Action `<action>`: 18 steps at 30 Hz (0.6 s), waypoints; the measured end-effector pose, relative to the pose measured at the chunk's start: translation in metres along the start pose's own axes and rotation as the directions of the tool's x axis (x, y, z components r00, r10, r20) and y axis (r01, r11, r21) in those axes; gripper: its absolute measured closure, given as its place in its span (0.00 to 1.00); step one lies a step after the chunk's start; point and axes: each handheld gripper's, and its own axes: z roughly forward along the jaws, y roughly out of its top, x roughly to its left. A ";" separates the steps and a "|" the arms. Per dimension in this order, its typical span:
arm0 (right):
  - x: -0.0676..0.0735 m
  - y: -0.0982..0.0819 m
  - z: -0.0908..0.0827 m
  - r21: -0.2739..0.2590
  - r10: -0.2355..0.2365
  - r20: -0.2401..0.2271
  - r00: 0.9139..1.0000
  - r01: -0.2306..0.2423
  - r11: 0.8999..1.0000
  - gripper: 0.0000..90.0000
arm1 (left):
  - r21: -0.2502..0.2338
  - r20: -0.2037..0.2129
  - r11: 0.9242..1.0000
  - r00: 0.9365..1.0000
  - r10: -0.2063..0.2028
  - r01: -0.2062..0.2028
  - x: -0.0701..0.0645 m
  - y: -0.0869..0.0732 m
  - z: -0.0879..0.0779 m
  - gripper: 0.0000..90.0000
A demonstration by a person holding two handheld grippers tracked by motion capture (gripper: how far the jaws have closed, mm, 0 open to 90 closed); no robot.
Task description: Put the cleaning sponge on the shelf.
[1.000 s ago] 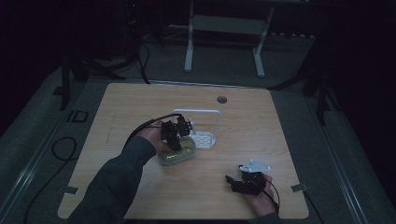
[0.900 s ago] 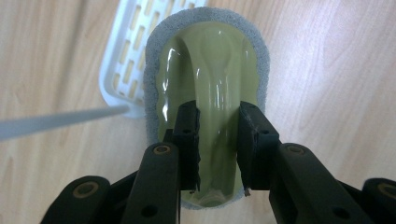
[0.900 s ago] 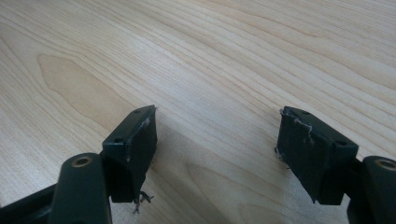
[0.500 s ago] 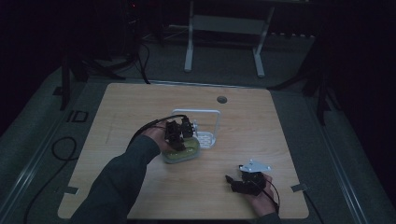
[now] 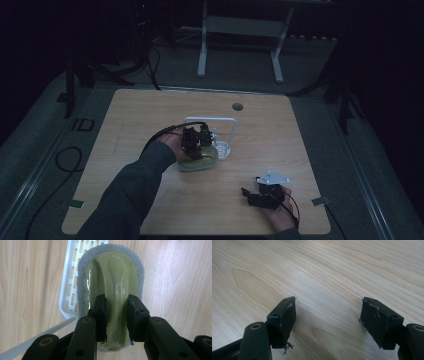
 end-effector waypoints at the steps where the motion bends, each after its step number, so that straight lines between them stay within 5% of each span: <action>1: 0.000 0.000 0.000 0.000 0.000 0.000 1.000 0.000 1.000 0.31 | 0.000 0.000 1.000 1.000 0.000 0.000 0.000 0.000 0.000 0.79; 18: 0.000 0.000 0.000 0.000 0.001 -0.001 1.000 -0.001 1.000 0.31 | -0.020 -0.035 0.995 0.995 0.097 -0.098 0.005 0.009 0.000 0.79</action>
